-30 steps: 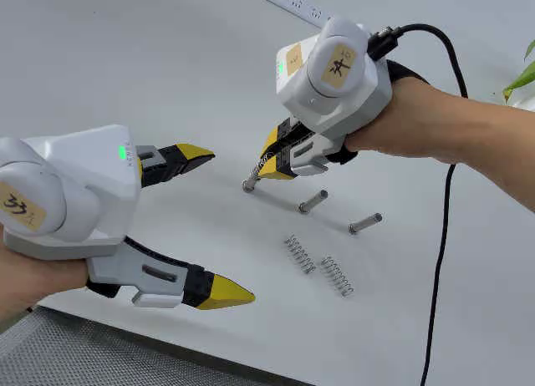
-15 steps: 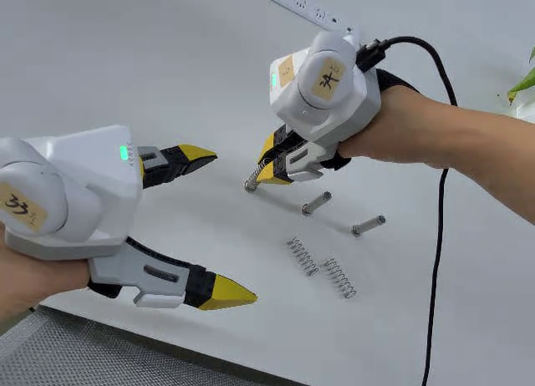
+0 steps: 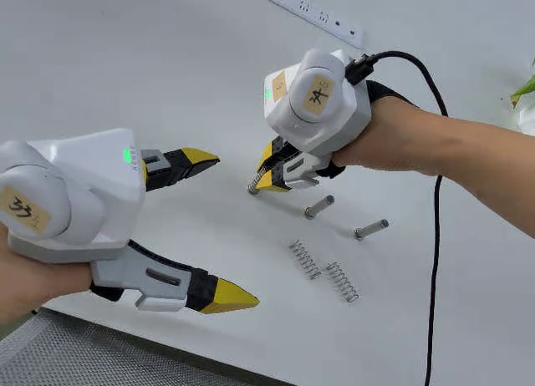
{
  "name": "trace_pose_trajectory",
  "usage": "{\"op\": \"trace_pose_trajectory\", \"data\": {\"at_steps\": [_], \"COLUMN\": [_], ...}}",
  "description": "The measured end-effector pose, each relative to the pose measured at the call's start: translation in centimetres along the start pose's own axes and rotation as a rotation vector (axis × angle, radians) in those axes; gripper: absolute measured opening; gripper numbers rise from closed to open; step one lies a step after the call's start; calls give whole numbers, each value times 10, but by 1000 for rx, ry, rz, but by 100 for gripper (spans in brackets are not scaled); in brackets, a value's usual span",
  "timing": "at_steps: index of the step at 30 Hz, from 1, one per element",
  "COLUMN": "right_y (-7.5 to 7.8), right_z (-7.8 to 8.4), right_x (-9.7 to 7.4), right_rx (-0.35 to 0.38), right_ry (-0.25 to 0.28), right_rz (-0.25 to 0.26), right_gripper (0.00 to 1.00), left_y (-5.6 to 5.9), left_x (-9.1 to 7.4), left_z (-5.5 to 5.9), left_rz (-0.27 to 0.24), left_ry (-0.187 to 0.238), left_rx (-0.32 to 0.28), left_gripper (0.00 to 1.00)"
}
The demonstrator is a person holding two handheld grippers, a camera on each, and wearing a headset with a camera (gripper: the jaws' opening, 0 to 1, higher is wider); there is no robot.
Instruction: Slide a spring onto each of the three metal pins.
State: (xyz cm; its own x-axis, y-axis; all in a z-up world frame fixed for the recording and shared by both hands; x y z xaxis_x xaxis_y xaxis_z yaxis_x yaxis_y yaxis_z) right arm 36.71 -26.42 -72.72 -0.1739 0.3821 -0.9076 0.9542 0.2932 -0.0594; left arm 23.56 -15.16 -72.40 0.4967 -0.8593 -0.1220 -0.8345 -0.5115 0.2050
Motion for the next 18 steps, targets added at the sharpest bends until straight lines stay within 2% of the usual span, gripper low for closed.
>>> {"op": "trace_pose_trajectory", "data": {"at_steps": [18], "right_y": [-2], "right_z": [-3], "right_x": [2], "right_rx": [17], "right_ry": [14], "right_rz": [-1], "right_gripper": [10], "left_y": [-1], "left_x": [-1], "left_z": [4], "left_rz": [-2], "left_ry": [-25], "left_rx": [4], "left_gripper": [96]}}
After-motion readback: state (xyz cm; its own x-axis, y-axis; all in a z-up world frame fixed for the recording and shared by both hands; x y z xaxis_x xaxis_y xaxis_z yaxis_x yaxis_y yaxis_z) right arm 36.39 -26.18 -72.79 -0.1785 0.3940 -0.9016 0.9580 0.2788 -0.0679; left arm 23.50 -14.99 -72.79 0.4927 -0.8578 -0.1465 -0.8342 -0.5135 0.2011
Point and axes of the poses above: the centre of the closed fingertips' face, and the gripper's own axes: x roughly forward along the fingers, y roughly to its right, z roughly out of its underside, the point moved 10 cm from there along -x, roughly backward along the fingers, and after that the axes turned 9 degrees about y, right-handed, at the moved point
